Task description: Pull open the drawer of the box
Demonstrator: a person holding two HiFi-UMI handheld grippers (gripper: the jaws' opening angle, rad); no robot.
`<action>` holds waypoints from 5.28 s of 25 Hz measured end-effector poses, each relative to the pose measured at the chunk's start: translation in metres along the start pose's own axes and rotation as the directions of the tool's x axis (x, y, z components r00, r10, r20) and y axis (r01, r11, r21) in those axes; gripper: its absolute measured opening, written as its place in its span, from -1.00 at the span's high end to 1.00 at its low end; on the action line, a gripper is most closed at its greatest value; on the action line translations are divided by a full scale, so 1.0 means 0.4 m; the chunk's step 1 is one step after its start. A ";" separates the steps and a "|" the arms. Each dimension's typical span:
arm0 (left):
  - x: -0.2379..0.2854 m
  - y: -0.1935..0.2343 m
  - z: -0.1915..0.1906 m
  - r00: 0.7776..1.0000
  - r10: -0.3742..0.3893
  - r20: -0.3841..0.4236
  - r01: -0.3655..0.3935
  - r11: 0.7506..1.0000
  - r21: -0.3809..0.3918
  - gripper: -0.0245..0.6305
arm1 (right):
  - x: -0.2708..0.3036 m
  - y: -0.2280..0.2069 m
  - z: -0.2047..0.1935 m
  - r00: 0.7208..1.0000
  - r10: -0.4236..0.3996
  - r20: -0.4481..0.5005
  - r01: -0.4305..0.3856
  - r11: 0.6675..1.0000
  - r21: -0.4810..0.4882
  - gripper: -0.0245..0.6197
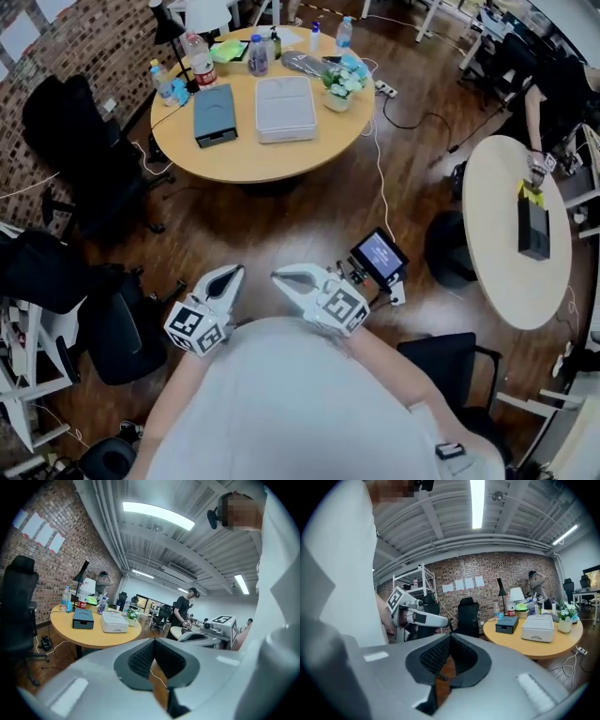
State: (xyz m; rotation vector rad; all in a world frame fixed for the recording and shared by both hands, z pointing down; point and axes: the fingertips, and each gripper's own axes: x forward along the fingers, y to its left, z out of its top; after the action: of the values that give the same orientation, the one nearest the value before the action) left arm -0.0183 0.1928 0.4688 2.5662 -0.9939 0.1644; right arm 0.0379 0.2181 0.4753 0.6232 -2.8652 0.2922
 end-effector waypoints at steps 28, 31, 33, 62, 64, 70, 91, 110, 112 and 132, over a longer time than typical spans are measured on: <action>0.251 0.297 0.096 0.992 0.081 -0.096 -0.081 0.997 0.010 0.91 | 0.117 -0.326 0.059 0.997 -0.040 -0.062 0.041 0.999 0.023 0.90; 0.262 0.386 0.095 0.978 0.148 -0.147 -0.142 0.989 0.052 0.91 | 0.164 -0.371 0.073 0.994 -0.068 -0.081 0.070 0.997 0.030 0.90; 0.264 0.435 0.103 0.974 0.160 -0.158 -0.153 0.987 0.058 0.91 | 0.196 -0.396 0.091 0.993 -0.080 -0.085 0.081 0.997 0.014 0.90; 0.348 0.613 0.034 0.953 0.102 -0.284 -0.079 0.993 0.092 0.91 | 0.383 -0.560 0.058 0.975 -0.052 -0.218 0.047 0.998 -0.029 0.90; 0.368 0.642 0.039 0.942 0.160 -0.294 -0.118 0.981 0.157 0.91 | 0.397 -0.587 0.067 0.974 -0.040 -0.222 0.033 0.999 -0.033 0.90; 0.464 0.737 0.000 0.891 0.261 -0.371 -0.146 0.939 0.310 0.91 | 0.431 -0.688 0.097 0.976 0.002 -0.217 -0.014 0.999 -0.053 0.90; 0.628 1.073 -0.055 0.646 0.621 -0.444 -0.078 0.632 0.771 0.81 | 0.511 -0.849 0.148 0.950 0.091 -0.298 -0.143 0.977 -0.156 0.90; 0.689 1.141 -0.074 0.537 0.740 -0.406 0.095 0.425 0.900 0.49 | 0.459 -0.931 0.142 0.961 0.054 -0.271 -0.086 0.991 -0.106 0.90; 0.689 1.141 -0.076 0.530 0.736 -0.422 0.117 0.429 0.896 0.50 | 0.458 -0.930 0.140 0.962 0.060 -0.267 -0.089 0.991 -0.096 0.90; 0.685 1.124 -0.075 0.482 0.696 -0.533 0.202 0.503 0.840 0.79 | 0.445 -0.925 0.143 0.965 0.109 -0.240 -0.136 0.986 -0.099 0.90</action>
State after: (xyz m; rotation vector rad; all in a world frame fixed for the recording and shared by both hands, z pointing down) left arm -0.1149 -0.2705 0.7014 2.2679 -1.0037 2.3291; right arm 0.0284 -0.1945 0.5167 0.3631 -2.6737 0.2025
